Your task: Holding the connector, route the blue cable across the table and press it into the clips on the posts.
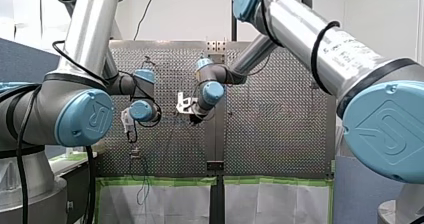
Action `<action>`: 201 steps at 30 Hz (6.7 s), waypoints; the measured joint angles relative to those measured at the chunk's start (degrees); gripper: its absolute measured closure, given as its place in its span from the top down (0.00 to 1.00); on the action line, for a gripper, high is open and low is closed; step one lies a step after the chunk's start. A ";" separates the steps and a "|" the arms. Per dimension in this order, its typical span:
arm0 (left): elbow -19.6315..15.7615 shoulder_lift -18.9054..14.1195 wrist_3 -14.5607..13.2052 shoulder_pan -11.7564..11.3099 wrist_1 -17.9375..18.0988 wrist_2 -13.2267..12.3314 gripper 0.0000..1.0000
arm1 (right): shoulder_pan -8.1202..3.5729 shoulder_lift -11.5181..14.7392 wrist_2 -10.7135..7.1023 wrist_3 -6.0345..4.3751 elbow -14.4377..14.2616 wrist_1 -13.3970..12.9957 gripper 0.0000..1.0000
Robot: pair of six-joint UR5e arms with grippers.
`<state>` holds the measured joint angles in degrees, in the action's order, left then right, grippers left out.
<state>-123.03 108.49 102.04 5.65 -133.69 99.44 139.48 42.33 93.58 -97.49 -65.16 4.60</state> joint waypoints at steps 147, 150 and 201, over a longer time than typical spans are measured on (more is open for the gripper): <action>18.11 13.55 -2.46 -4.42 -2.32 -8.39 0.65 | -9.44 5.18 -5.36 -5.75 -2.53 -9.77 0.00; 18.18 13.54 -3.55 -4.30 -3.50 -8.43 0.95 | -9.34 5.18 -5.35 -5.67 -2.53 -9.71 0.00; 2.64 0.79 -3.49 2.67 -3.32 -8.18 1.00 | -8.29 5.21 -5.23 -4.37 -2.55 -7.36 0.00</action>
<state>-120.38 109.28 98.54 8.32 -137.01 91.26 131.19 47.54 88.35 -101.85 -67.71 -2.76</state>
